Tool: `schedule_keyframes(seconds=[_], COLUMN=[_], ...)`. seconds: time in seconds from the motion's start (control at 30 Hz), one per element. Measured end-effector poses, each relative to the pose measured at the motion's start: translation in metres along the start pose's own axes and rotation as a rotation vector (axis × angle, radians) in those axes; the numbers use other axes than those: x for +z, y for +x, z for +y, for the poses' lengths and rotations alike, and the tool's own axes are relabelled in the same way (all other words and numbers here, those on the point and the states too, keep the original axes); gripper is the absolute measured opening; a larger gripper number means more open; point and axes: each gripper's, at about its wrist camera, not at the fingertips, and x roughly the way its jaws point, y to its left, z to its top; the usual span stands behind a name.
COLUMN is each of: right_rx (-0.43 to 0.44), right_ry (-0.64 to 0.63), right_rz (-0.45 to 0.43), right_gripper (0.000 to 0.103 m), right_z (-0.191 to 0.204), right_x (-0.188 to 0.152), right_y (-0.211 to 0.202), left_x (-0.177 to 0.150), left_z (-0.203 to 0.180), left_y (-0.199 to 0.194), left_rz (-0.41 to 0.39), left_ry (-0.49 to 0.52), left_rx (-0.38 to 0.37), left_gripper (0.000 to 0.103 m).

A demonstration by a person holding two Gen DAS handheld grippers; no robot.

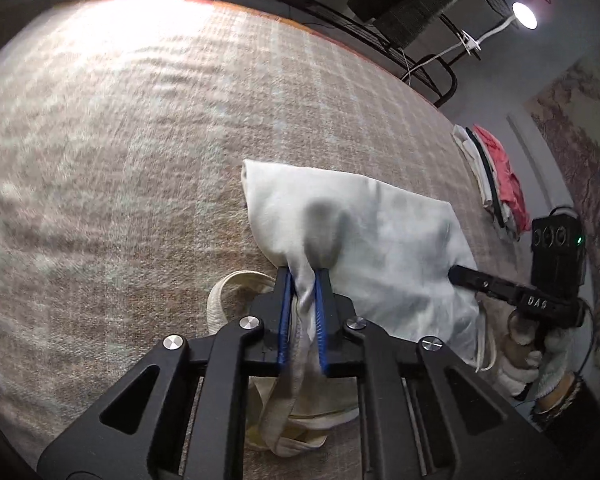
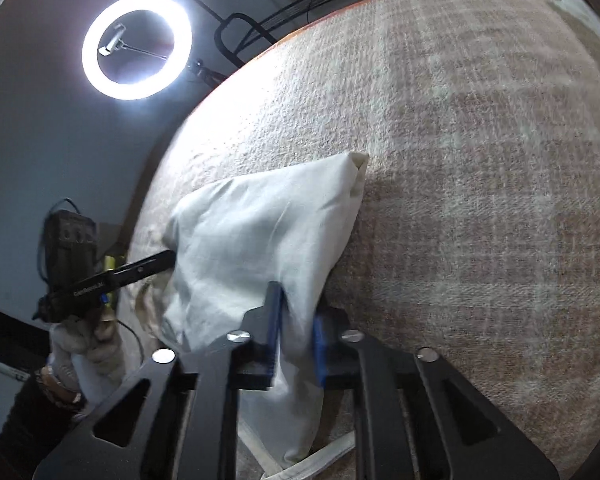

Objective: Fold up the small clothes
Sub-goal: 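Grasp the folded camisole bundle with the left tool and lift it, then carry the bundle onto the pink clothes stack and open the left tool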

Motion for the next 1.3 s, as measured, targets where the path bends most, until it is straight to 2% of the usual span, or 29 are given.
schedule_keyframes(seconds=[0.2,0.43,0.83,1.07,1.3], right_rx=[-0.103,-0.145,-0.223,-0.32,-0.423], right_ry=[-0.119,-0.185,-0.165,-0.168,-0.137], right_rz=[-0.025,-0.102,-0.246,-0.344,-0.422], right_gripper=[0.005,0.005,0.005,0.005,0.005], right_z=[0.031,0.049,-0.003,-0.046,-0.102], right_x=[0.003,0.006,0.014,0.03,0.053], right_y=[-0.008,-0.042,-0.138,-0.207,-0.262], left_x=[-0.002,-0.001,0.029,0.065,0.094], left_z=[-0.035,-0.082,-0.196,-0.287,-0.377], left_y=[-0.022,-0.026,0.007,0.039,0.089], left_rz=[-0.075,-0.11,-0.161,-0.209,-0.23], left_ry=[0.121,0.188,0.317,0.394,0.47], left_rx=[0.042,0.024,-0.057,-0.117,-0.159], left_gripper=[0.005,0.005,0.005,0.005,0.005])
